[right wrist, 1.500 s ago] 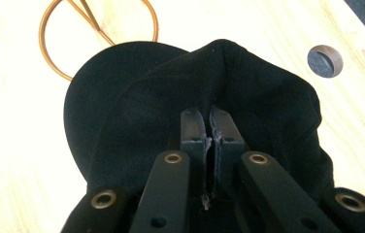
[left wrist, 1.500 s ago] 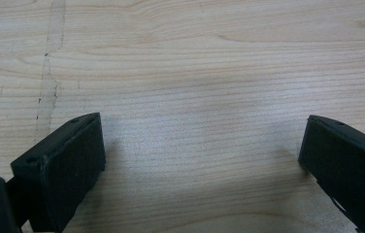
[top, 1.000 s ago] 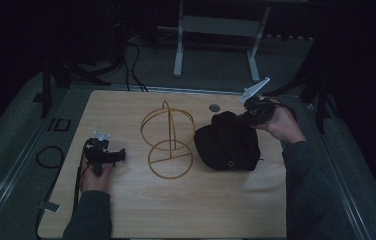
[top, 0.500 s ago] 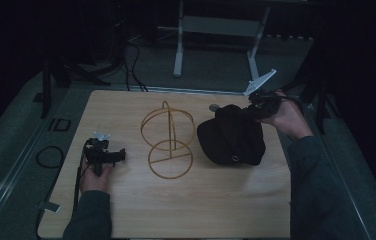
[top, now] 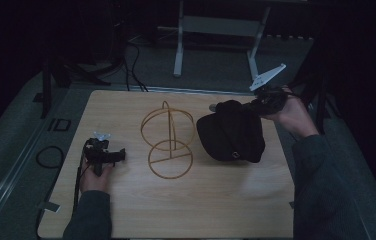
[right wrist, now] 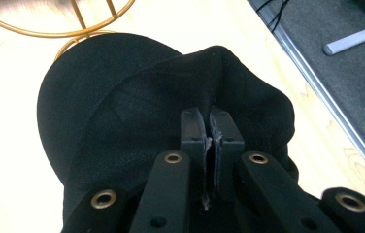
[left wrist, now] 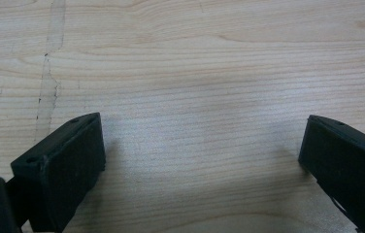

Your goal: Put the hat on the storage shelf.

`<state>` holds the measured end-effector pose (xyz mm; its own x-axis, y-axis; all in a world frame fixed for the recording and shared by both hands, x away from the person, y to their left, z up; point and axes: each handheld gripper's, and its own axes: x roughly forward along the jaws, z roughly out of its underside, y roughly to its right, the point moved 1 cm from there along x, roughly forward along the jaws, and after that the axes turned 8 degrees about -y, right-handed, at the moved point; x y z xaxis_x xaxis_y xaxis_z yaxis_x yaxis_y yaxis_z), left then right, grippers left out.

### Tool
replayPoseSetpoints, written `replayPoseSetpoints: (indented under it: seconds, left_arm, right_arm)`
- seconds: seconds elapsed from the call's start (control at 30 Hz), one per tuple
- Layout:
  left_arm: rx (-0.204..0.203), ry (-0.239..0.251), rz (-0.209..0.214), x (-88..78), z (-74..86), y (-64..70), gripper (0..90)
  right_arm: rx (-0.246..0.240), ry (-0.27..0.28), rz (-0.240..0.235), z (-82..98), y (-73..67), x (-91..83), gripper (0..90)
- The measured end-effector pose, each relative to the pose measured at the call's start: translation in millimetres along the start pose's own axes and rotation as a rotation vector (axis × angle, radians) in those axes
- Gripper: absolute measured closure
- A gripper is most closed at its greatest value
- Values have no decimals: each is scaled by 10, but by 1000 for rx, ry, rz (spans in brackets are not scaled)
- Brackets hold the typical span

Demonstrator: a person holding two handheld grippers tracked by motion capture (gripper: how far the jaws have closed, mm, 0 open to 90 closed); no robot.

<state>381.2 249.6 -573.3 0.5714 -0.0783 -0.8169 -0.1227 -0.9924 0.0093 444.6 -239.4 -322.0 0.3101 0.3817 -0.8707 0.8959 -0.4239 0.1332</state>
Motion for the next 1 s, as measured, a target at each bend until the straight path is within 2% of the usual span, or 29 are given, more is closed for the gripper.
replayPoseSetpoints:
  seconds: [0.2,0.37,0.57,1.0]
  left_arm:
    - [0,0,0,0,0,0,26]
    - [0,0,0,0,0,0,26]
    - [-1,0,0,0,0,0,25]
    - [3,-2,-1,-1,1,-1,25]
  right_arm:
    - [7,17,-3,2,3,-57,862]
    - [18,72,-26,18,29,-123,862]
    - [26,113,-35,20,44,-173,862]
    - [35,134,-23,-9,39,-256,861]
